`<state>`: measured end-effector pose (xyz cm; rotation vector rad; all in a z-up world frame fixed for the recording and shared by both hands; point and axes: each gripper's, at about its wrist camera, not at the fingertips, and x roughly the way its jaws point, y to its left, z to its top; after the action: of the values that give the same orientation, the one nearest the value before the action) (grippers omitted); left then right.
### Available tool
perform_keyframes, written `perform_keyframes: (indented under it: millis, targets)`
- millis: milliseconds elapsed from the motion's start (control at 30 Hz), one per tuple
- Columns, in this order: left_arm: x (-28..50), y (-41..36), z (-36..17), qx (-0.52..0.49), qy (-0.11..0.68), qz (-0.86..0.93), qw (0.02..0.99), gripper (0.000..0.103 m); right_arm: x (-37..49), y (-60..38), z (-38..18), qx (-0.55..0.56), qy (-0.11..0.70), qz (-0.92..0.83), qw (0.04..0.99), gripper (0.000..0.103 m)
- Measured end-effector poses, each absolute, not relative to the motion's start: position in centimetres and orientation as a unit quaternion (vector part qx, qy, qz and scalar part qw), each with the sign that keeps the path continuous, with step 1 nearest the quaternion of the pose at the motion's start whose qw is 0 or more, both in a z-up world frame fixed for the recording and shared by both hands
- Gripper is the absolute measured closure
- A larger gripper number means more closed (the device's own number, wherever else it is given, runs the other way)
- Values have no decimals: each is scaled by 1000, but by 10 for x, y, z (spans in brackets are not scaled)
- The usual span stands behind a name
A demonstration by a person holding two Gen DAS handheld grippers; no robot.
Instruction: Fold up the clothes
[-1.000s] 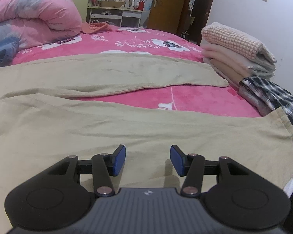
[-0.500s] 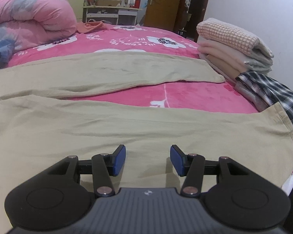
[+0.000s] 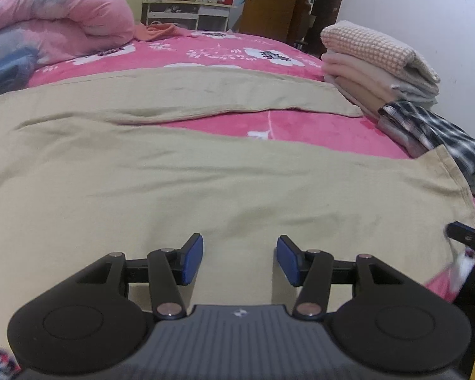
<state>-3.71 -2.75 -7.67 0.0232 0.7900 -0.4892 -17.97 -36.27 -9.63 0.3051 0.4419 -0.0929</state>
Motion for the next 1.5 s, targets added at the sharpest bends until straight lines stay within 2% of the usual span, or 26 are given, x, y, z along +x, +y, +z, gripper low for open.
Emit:
perform_keyframes:
  millis: [33,67,200,267,333,500,633,667,867,1000,1100,1233,1300,1367,1500]
  targets:
    - [-43,-21,-76,10,380,-237,894,49,-178,-365,-101,149,232,-63,959,77]
    - [-50,-12,-76,5,382,-237,893,47,-179,-368,-102,147,240,-79,956,82]
    - [-77,23,-74,-15,389,-238,890,43,-198,-368,-86,97,263,-174,944,82]
    - [-89,40,-70,-29,383,-228,895,43,-200,-360,-82,74,277,-189,939,79]
    - [-98,53,-65,-42,367,-222,903,42,-184,-338,-82,70,282,-147,946,78]
    - [-97,75,-56,-63,305,-190,931,28,-144,-282,-82,61,292,-42,954,78]
    - [-71,80,-76,-63,363,-159,916,29,-112,-237,-82,52,297,43,952,80]
    - [-73,84,-80,-62,366,-162,914,31,-104,-226,-82,50,298,64,951,80]
    - [-102,111,-79,-57,364,-152,917,28,-134,-229,-73,38,360,68,930,80]
    - [-108,145,-66,-105,329,-131,929,28,-134,-222,-49,44,365,86,926,78]
    - [-101,160,-60,-139,311,-107,934,28,-103,-187,-33,34,318,147,936,78]
    - [-94,175,-56,-169,304,-82,934,28,-49,-123,-43,1,308,222,925,80]
    - [-96,183,-58,-174,303,-73,934,28,-35,-106,-61,-26,329,227,916,80]
    - [-104,192,-61,-175,300,-66,935,28,-42,-113,-83,-38,356,215,909,80]
    - [-110,219,-72,-192,278,-53,940,27,-98,-160,-77,23,383,199,902,80]
